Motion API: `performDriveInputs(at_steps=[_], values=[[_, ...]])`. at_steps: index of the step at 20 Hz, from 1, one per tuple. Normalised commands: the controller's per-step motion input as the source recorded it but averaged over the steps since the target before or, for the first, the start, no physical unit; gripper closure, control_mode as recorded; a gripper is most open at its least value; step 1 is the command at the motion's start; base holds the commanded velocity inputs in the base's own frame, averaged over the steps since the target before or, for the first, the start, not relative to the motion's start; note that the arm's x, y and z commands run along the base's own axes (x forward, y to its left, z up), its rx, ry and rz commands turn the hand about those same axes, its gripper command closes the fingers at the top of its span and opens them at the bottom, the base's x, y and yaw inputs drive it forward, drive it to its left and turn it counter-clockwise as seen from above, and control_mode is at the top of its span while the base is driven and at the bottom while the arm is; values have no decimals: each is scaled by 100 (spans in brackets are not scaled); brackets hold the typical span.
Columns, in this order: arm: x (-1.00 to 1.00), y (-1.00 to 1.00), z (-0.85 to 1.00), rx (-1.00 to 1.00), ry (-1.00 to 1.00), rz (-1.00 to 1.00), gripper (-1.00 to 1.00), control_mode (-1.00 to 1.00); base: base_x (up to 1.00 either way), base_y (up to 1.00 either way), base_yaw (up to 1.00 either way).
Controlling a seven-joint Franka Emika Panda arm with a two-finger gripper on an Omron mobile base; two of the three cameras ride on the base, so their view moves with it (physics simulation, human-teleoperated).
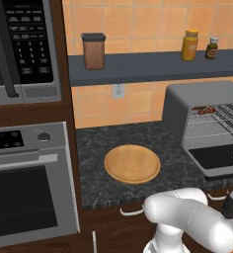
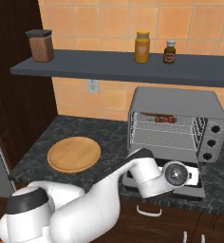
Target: Pick up the kebab skewer and baguette bread, and place them inside the toaster oven. Close the toaster oven door and start by setting the timer.
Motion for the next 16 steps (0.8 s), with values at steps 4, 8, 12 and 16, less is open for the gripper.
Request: performDriveInputs(at_steps=[4, 8, 12, 16], values=[[-47, 0, -50, 0, 7, 0, -100, -100, 0, 0, 0], [-46, 0, -41, 0, 5, 0, -100, -100, 0, 0, 0], [-30, -1, -24, 0, 5, 1, -100, -100, 0, 0, 0], [-13, 0, -40, 0, 1, 0, -100, -100, 0, 0, 0]])
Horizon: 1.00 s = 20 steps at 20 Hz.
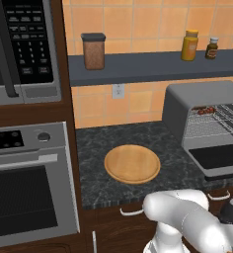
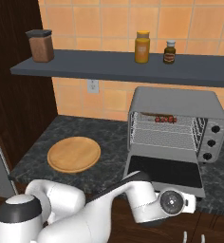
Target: Pick up the kebab skewer and baguette bread, and place them inside the toaster oven. Close the toaster oven door and start by setting the timer.
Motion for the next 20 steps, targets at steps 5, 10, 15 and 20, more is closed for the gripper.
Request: performDriveInputs(at_steps=[5, 10, 15, 20], values=[[9, 0, -25, 0, -6, 0, -100, -100, 0, 0, 0], [31, 0, -13, 2, -7, 1, -100, -100, 0, 0, 0], [14, 0, -23, 0, -1, 0, -100, -100, 0, 0, 0], [0, 0, -11, 0, 0, 1, -100, -100, 0, 0, 0]])
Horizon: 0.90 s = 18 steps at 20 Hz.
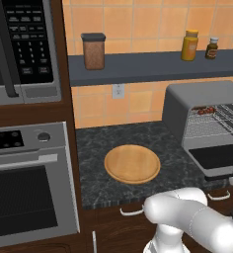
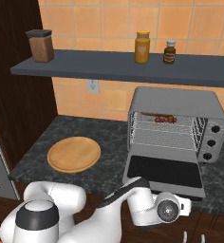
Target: Pick up the kebab skewer and baguette bread, and place them inside the toaster oven. Close the toaster oven door and start by setting the timer.
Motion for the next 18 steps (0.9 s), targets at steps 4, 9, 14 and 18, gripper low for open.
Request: performDriveInputs(at_steps=[4, 9, 14, 18], values=[[0, 0, -5, 0, -1, 1, -100, -100, 0, 0, 0], [0, 0, -20, 0, 0, 1, -100, -100, 0, 0, 0], [3, 0, -23, 0, 0, 2, -100, -100, 0, 0, 0], [13, 0, -25, 0, 0, 2, -100, -100, 0, 0, 0]])
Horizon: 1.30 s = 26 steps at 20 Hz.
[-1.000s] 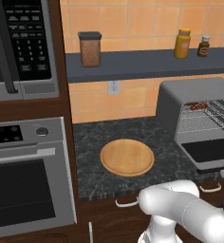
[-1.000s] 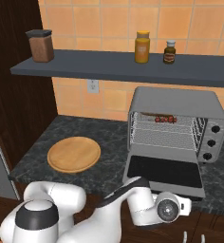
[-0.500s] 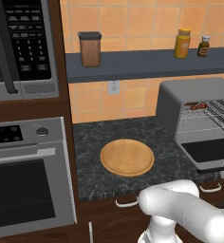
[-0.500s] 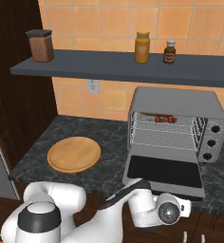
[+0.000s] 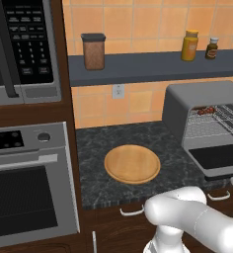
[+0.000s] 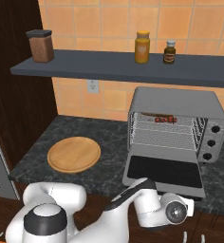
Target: Pick up the kebab skewer and baguette bread, and place them inside the toaster oven. Close the toaster oven door and start by setting the timer.
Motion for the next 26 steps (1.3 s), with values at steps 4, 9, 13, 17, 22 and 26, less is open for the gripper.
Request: performDriveInputs(at_steps=[4, 9, 13, 17, 22, 26], values=[[10, 2, -32, 0, 0, 0, -100, -100, 0, 0, 0], [6, 9, -14, 0, -5, 0, -100, -100, 0, 0, 0], [10, 14, -4, 0, -7, 0, -100, -100, 0, 0, 0], [17, 3, 9, 0, -8, 0, -100, -100, 0, 0, 0], [24, 0, 44, 4, -10, 2, -100, -100, 0, 0, 0], [29, 0, 57, 2, -8, 1, -100, -100, 0, 0, 0]])
